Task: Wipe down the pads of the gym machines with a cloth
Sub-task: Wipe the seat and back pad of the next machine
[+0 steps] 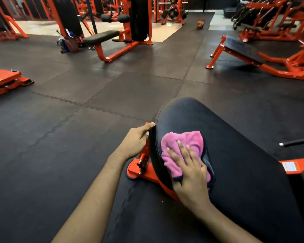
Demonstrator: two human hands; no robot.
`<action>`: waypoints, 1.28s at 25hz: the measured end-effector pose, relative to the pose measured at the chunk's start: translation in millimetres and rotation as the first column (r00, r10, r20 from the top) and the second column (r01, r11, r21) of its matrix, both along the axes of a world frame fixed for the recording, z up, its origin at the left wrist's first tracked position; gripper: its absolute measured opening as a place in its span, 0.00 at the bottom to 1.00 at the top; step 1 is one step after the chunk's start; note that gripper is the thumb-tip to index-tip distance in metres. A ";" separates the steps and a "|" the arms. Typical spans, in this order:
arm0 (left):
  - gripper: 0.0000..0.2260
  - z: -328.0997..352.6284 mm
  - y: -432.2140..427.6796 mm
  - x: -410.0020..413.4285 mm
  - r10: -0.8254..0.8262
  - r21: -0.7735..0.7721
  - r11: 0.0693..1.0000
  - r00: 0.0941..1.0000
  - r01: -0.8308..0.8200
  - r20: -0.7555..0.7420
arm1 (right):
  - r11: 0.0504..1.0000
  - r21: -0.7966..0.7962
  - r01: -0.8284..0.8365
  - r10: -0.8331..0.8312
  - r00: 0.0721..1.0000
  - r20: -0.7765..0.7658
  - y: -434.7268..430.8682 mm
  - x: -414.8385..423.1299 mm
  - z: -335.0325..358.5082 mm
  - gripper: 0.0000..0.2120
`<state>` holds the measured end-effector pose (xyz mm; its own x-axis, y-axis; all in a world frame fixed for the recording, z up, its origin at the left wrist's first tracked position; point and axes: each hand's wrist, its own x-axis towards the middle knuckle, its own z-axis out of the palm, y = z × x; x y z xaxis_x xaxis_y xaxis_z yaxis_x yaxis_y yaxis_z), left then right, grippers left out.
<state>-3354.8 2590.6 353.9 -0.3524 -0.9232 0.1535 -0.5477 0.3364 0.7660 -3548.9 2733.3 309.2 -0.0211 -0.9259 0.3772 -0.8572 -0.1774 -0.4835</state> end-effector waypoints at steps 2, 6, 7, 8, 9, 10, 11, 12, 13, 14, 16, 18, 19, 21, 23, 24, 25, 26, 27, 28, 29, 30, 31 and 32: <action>0.17 -1.8 -2.6 -7.1 0.056 -0.064 0.996 0.998 -0.056 0.000 | 0.976 0.097 0.196 -0.210 0.964 0.162 -41.9 3.5 16.2 0.27; 0.17 6.9 -4.9 -18.2 0.113 -0.198 0.975 0.993 -0.104 0.037 | 0.957 0.164 0.239 -0.269 0.943 0.195 -73.1 40.3 36.4 0.28; 0.16 8.8 -8.0 -22.6 0.126 -0.223 0.968 0.992 -0.116 0.030 | 0.982 0.067 0.174 -0.181 0.977 0.109 -54.9 41.4 24.1 0.30; 0.15 9.7 -10.8 -27.8 0.148 -0.255 0.957 0.989 -0.136 0.026 | 0.991 0.013 0.131 -0.132 0.989 0.061 -33.0 36.4 9.6 0.31; 0.14 10.6 -12.0 -35.4 0.166 -0.296 0.944 0.985 -0.148 0.038 | 0.991 -0.018 0.130 -0.129 0.990 0.058 -15.2 25.5 -4.1 0.32; 0.15 11.1 -11.3 -48.4 0.155 -0.336 0.934 0.985 -0.120 0.079 | 0.986 -0.035 0.160 -0.157 0.984 0.090 -2.8 9.4 -16.7 0.31; 0.15 9.2 -10.1 -63.1 0.111 -0.375 0.926 0.982 -0.046 0.154 | 0.977 -0.035 0.211 -0.205 0.970 0.133 5.2 -8.1 -27.7 0.30; 0.16 5.4 -7.7 -77.4 0.060 -0.408 0.912 0.969 0.045 0.241 | 0.961 -0.028 0.276 -0.269 0.951 0.151 10.5 -25.2 -36.3 0.28; 0.16 0.8 -3.3 -90.6 0.025 -0.418 0.900 0.946 0.119 0.324 | 0.938 -0.019 0.346 -0.339 0.928 0.152 17.6 -42.4 -47.3 0.28; 0.16 -3.8 2.4 -101.1 0.013 -0.408 0.898 0.917 0.165 0.398 | 0.909 -0.008 0.418 -0.411 0.898 0.156 26.7 -60.6 -61.3 0.27; 0.17 -11.7 11.9 -110.9 0.047 -0.410 0.893 0.868 0.185 0.494 | 0.819 0.097 0.565 -0.573 0.798 0.187 44.5 -103.5 -91.5 0.26; 0.20 -15.6 15.7 -109.2 0.091 -0.446 0.877 0.851 0.178 0.518 | 0.627 0.320 0.710 -0.779 0.585 0.226 42.9 -135.2 -99.6 0.24; 0.22 -16.5 16.0 -107.9 0.098 -0.456 0.872 0.851 0.176 0.517 | 0.534 0.416 0.736 -0.845 0.483 0.230 32.3 -138.7 -95.7 0.24; 0.22 -15.1 16.7 -109.1 0.110 -0.464 0.871 0.857 0.162 0.504 | 0.593 0.407 0.695 -0.805 0.498 0.322 -0.1 -115.7 -71.5 0.28; 0.21 -13.3 17.4 -111.6 0.120 -0.472 0.872 0.878 0.130 0.463 | 0.807 0.221 0.548 -0.589 0.723 0.361 -29.6 -70.9 -46.1 0.26; 0.20 -13.1 18.0 -111.1 0.122 -0.473 0.874 0.891 0.113 0.438 | 0.883 0.159 0.441 -0.469 0.835 0.286 -33.4 -51.9 -36.6 0.25; 0.20 -12.5 19.4 -109.7 0.122 -0.469 0.877 0.901 0.098 0.417 | 0.920 0.140 0.367 -0.390 0.899 0.199 -31.6 -44.4 -33.1 0.27; 0.21 -12.6 20.5 -108.3 0.122 -0.467 0.880 0.906 0.090 0.405 | 0.927 0.157 0.340 -0.364 0.916 0.169 -27.7 -52.7 -32.9 0.30; 0.21 -12.6 19.1 -108.1 0.127 -0.470 0.879 0.909 0.083 0.397 | 0.915 0.182 0.360 -0.390 0.904 0.174 -26.2 -72.0 -38.9 0.32; 0.20 -13.3 18.5 -108.7 0.134 -0.472 0.878 0.911 0.074 0.390 | 0.886 0.238 0.397 -0.442 0.878 0.184 -25.2 -96.6 -49.2 0.33; 0.19 -13.0 18.9 -109.9 0.138 -0.468 0.881 0.911 0.066 0.389 | 0.845 0.300 0.442 -0.510 0.835 0.206 -26.8 -123.0 -61.5 0.32; 0.17 -12.0 19.1 -112.0 0.139 -0.456 0.888 0.909 0.062 0.394 | 0.783 0.365 0.504 -0.597 0.772 0.215 -30.1 -146.9 -68.4 0.28; 0.15 -11.3 17.6 -113.5 0.147 -0.449 0.892 0.904 0.055 0.402 | 0.713 0.425 0.558 -0.678 0.704 0.211 -38.1 -164.1 -72.3 0.25; 0.13 -8.9 14.0 -114.8 0.159 -0.445 0.894 0.898 0.045 0.410 | 0.656 0.460 0.599 -0.733 0.652 0.195 -51.0 -170.3 -70.6 0.24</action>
